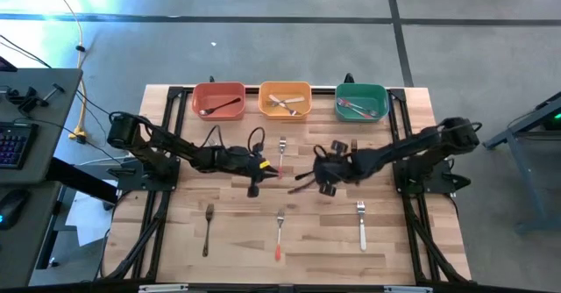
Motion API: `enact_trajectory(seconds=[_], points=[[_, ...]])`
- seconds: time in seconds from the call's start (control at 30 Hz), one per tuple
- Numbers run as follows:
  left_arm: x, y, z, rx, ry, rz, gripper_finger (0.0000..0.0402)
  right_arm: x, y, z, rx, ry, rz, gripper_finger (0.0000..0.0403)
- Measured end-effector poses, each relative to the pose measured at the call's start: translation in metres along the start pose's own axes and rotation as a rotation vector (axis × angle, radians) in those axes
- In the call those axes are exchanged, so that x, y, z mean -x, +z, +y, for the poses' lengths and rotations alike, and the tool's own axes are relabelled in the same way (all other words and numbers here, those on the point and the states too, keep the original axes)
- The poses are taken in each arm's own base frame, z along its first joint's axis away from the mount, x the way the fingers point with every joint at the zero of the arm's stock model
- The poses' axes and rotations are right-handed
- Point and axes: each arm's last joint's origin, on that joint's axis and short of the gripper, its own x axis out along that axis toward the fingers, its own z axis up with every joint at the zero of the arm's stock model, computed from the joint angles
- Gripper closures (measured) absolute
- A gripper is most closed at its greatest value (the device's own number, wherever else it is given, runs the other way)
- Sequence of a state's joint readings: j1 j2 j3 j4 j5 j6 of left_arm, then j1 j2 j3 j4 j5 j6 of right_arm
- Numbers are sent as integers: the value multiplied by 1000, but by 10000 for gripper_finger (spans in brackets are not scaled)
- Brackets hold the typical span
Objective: Sort silverware by color (type)
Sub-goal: Put the top left black fork into the orange bin
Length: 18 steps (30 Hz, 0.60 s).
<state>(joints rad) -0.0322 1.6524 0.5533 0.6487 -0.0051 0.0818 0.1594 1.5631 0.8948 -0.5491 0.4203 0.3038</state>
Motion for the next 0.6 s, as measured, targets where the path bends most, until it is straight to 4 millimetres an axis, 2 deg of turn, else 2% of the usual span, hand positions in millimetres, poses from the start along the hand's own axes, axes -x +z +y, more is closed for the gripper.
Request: enact_trajectory(seconds=[0.1,0.27,0.6], points=[[0,-2,0,0,-2,25,336,-11,0,-17,42,65,49,240],[0,-6,-1,0,-5,63,315,-28,0,-39,32,163,43,236],[0,-8,-1,11,-7,84,302,-43,-18,-43,44,217,30,274]])
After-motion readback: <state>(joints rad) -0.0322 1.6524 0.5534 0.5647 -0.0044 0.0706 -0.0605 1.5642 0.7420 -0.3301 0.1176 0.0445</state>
